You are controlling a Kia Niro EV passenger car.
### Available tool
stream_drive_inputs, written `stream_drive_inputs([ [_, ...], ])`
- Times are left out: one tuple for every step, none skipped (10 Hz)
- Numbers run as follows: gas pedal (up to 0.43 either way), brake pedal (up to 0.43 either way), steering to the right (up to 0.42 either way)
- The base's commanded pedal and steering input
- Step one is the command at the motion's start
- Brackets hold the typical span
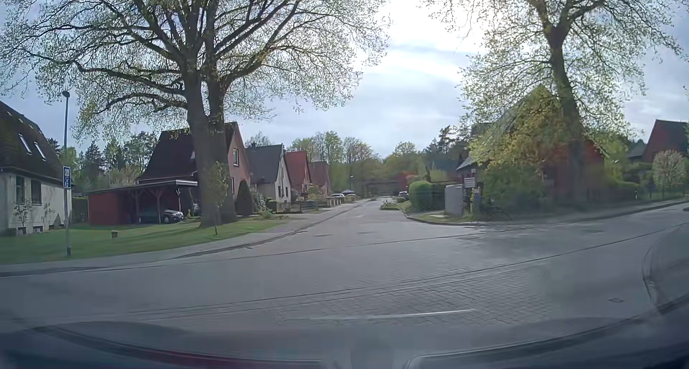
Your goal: Follow the waypoints while adhering to traffic rules and regulations
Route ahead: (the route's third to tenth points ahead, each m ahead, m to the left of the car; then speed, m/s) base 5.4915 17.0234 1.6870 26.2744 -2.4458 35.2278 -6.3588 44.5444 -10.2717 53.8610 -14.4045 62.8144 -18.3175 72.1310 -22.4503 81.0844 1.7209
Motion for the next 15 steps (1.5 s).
stream_drive_inputs([
  [0.000,0.000,-0.389],
  [0.000,0.000,-0.415],
  [0.000,0.000,-0.454],
  [0.067,0.000,-0.490],
  [0.110,0.000,-0.522],
  [0.110,0.000,-0.560],
  [0.110,0.000,-0.599],
  [0.110,0.000,-0.622],
  [0.110,0.000,-0.642],
  [0.098,0.000,-0.664],
  [0.098,0.000,-0.680],
  [0.098,0.000,-0.689],
  [0.098,0.000,-0.689],
  [0.087,0.000,-0.689],
  [0.079,0.000,-0.688],
])
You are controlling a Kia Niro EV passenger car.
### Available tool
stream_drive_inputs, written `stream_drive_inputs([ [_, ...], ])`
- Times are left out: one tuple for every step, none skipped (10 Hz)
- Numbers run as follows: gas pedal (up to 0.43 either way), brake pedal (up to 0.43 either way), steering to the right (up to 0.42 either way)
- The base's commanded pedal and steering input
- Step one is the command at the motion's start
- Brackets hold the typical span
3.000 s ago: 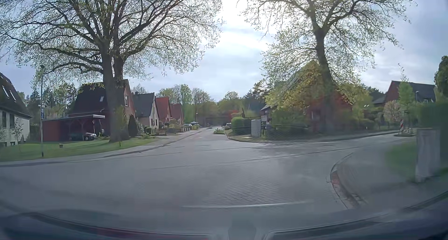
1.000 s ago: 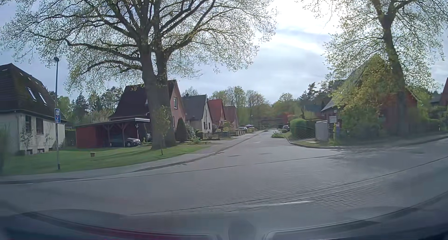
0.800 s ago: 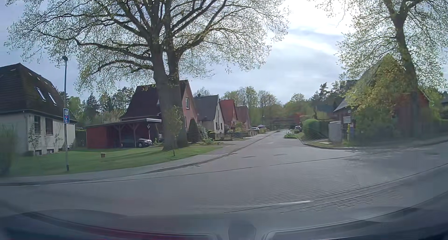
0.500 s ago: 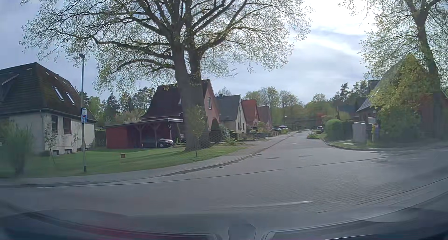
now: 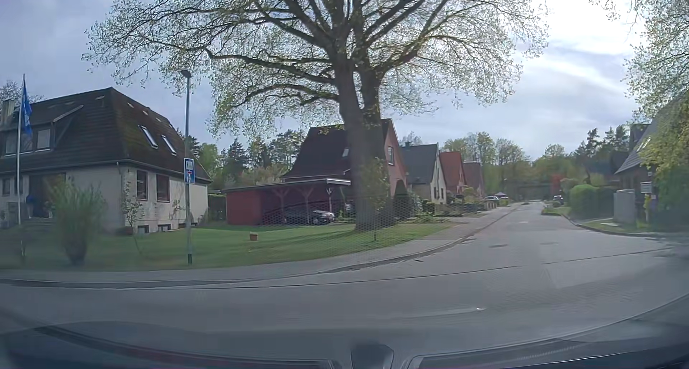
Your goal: Follow the waypoints while adhering to traffic rules and regulations
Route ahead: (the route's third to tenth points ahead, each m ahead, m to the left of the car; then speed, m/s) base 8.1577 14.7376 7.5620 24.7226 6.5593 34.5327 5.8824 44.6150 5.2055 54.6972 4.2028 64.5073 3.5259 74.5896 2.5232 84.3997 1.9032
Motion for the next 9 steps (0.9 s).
stream_drive_inputs([
  [0.067,0.000,-0.677],
  [0.059,0.000,-0.662],
  [0.039,0.000,-0.641],
  [0.039,0.000,-0.627],
  [0.008,0.000,-0.608],
  [0.008,0.000,-0.595],
  [0.008,0.000,-0.589],
  [0.008,0.000,-0.580],
  [0.008,0.000,-0.574],
])
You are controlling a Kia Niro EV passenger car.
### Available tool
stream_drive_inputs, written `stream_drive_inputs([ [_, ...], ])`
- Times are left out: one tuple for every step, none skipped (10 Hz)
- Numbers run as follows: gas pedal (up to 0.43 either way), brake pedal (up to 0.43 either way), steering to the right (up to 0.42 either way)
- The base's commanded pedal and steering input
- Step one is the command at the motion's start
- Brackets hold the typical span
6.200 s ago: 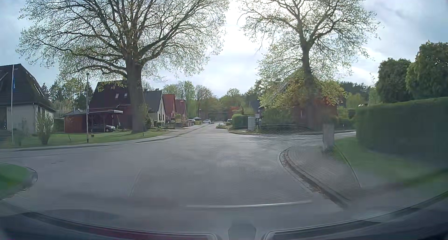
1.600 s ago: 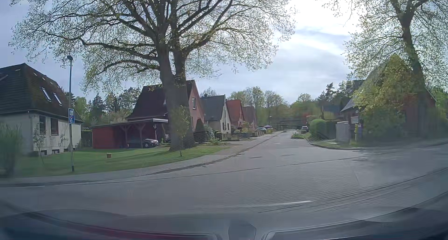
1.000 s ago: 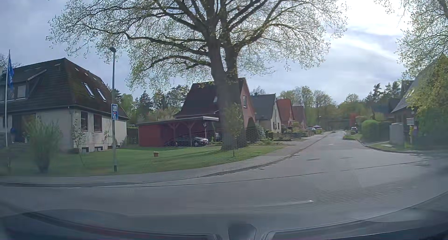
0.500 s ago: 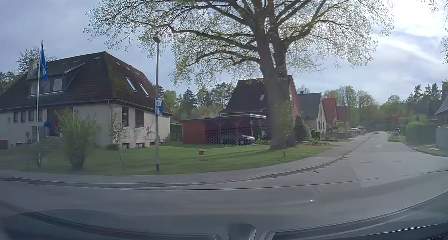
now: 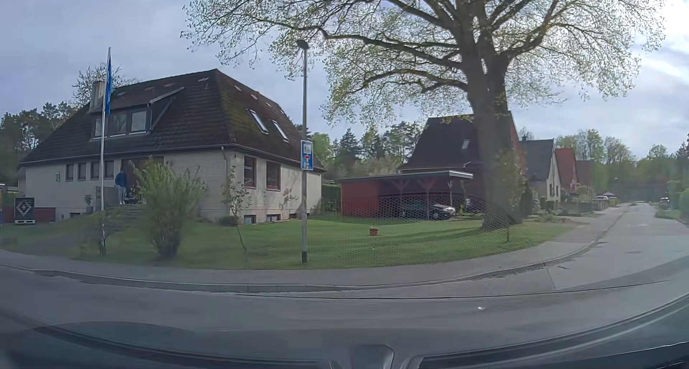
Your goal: Follow the waypoints while adhering to traffic rules and regulations
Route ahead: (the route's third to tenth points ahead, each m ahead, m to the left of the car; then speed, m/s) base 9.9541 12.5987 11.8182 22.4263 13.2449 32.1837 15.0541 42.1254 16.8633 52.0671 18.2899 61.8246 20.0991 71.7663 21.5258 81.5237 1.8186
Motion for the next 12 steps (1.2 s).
stream_drive_inputs([
  [0.020,0.000,-0.570],
  [0.028,0.000,-0.562],
  [0.028,0.000,-0.548],
  [0.028,0.000,-0.533],
  [0.028,0.000,-0.522],
  [0.020,0.000,-0.512],
  [0.000,0.000,-0.504],
  [0.000,0.000,-0.502],
  [0.000,0.000,-0.503],
  [0.000,0.000,-0.503],
  [0.000,0.000,-0.504],
  [0.000,0.000,-0.507],
])
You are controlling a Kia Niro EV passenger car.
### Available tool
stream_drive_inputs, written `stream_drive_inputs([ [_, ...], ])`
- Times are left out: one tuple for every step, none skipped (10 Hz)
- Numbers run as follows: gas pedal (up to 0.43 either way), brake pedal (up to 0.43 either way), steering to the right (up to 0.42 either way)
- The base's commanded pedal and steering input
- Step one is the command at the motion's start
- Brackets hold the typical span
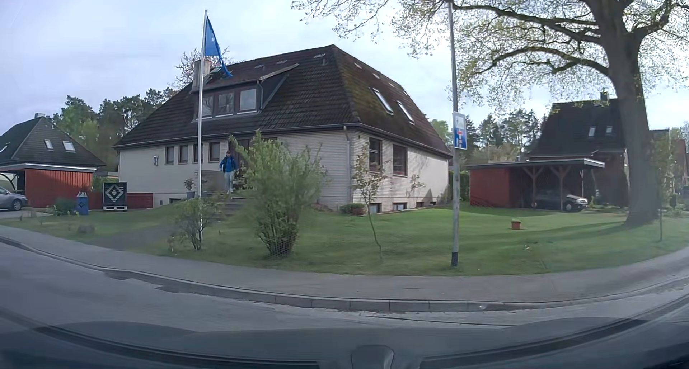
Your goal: Follow the waypoints while adhering to traffic rules and regulations
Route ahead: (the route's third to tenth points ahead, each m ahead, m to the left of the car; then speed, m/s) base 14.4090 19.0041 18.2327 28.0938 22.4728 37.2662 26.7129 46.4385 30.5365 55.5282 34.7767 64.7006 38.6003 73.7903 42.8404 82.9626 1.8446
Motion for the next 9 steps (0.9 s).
stream_drive_inputs([
  [0.000,0.000,-0.515],
  [0.000,0.000,-0.525],
  [0.000,0.000,-0.539],
  [0.000,0.000,-0.558],
  [0.000,0.000,-0.574],
  [0.000,0.000,-0.586],
  [0.000,0.000,-0.600],
  [0.000,0.000,-0.614],
  [0.000,0.000,-0.621],
])
